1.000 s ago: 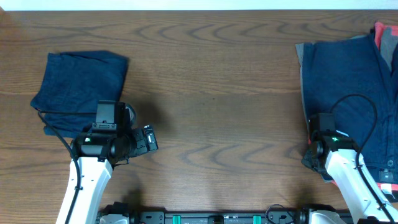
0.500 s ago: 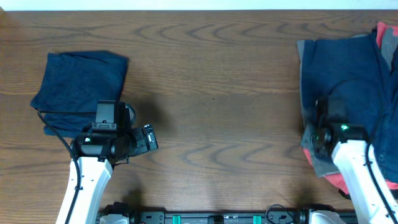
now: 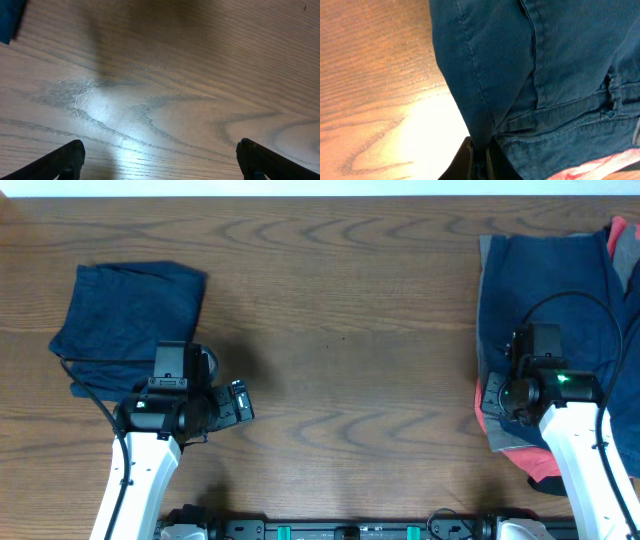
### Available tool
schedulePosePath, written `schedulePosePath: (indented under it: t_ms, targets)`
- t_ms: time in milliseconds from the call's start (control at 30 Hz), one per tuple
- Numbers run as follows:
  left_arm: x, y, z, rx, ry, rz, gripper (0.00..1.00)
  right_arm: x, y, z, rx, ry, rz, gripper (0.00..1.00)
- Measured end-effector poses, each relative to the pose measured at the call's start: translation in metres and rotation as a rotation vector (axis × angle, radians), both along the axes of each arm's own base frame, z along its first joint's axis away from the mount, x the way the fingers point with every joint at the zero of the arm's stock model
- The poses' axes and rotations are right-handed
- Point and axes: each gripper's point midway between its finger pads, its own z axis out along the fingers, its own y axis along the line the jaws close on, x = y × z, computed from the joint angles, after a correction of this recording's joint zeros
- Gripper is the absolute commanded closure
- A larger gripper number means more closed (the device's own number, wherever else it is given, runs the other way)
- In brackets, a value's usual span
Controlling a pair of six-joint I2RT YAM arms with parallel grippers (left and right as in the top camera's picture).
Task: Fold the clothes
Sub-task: 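Drag the navy pants left off the pile to table center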
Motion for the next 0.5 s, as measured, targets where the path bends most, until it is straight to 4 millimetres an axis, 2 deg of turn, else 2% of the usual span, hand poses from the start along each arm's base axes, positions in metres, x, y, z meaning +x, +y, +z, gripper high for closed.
schedulePosePath:
  t_ms: [67,133,333,500]
  targets:
    - [0.000,0.000,0.000,0.000,0.000,0.000,0.02,-0.002,0.000,0.000,-0.003,0.007,0.001,0.92]
    - [0.000,0.000,0.000,0.000,0.000,0.000,0.02,-0.003,-0.001,-0.001,-0.006,0.012,0.002,0.98]
    - [0.000,0.000,0.000,0.000,0.000,0.000,0.02,-0.003,0.001,-0.001,0.006,0.014,0.008,0.99]
    - [0.000,0.000,0.000,0.000,0.000,0.000,0.02,0.018,0.022,0.003,0.106,-0.070,0.100,0.99]
